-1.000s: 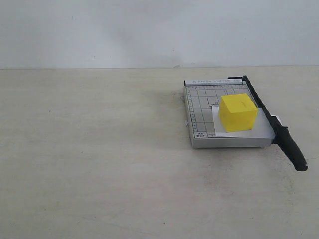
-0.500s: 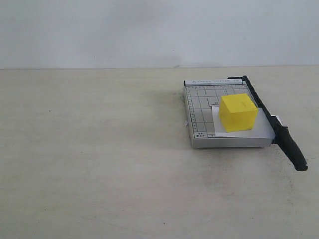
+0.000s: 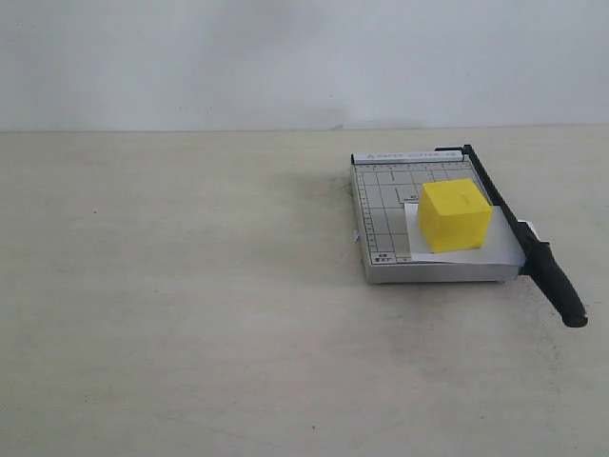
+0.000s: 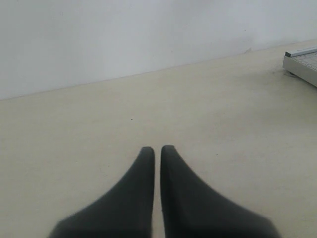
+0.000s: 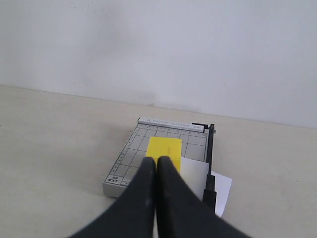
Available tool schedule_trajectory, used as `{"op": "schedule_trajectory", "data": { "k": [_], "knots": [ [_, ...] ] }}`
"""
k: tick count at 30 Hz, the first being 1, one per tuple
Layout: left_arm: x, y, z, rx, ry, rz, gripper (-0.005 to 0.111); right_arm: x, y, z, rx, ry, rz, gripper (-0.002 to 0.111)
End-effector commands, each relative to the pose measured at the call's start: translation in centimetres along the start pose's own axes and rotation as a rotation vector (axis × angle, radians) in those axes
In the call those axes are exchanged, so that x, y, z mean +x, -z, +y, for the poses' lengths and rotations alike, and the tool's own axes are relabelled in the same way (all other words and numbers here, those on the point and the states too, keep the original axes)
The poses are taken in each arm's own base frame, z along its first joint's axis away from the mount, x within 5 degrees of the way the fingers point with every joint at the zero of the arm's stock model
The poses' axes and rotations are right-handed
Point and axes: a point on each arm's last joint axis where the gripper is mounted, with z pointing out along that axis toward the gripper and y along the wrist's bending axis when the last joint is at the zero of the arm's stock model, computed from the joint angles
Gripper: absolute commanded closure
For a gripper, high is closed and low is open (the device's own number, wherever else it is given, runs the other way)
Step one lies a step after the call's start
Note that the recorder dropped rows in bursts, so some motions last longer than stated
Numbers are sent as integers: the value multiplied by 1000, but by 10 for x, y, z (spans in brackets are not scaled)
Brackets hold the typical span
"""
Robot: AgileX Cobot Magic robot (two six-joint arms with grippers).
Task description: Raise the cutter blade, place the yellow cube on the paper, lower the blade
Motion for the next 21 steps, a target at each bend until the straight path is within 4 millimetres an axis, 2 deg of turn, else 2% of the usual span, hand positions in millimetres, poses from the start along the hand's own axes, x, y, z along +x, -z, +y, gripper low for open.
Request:
{"op": "schedule_trajectory", "data": {
  "k": [1, 4, 9, 11, 21],
  "knots": [
    [1, 0, 0, -4, 9, -4, 102, 5, -2, -1, 6, -6, 8, 108],
    [1, 0, 0, -4, 9, -4, 102, 25, -8, -2, 17, -14, 40, 108],
    [1, 0, 0, -4, 9, -4, 102, 51, -6, -6, 70, -32, -43, 108],
    [1, 0, 0, -4, 9, -4, 102, 63, -10, -9, 94, -30, -5, 108],
    [0, 0, 0, -5, 9, -10, 102, 84, -16, -15, 159, -92, 7, 108]
  ]
}}
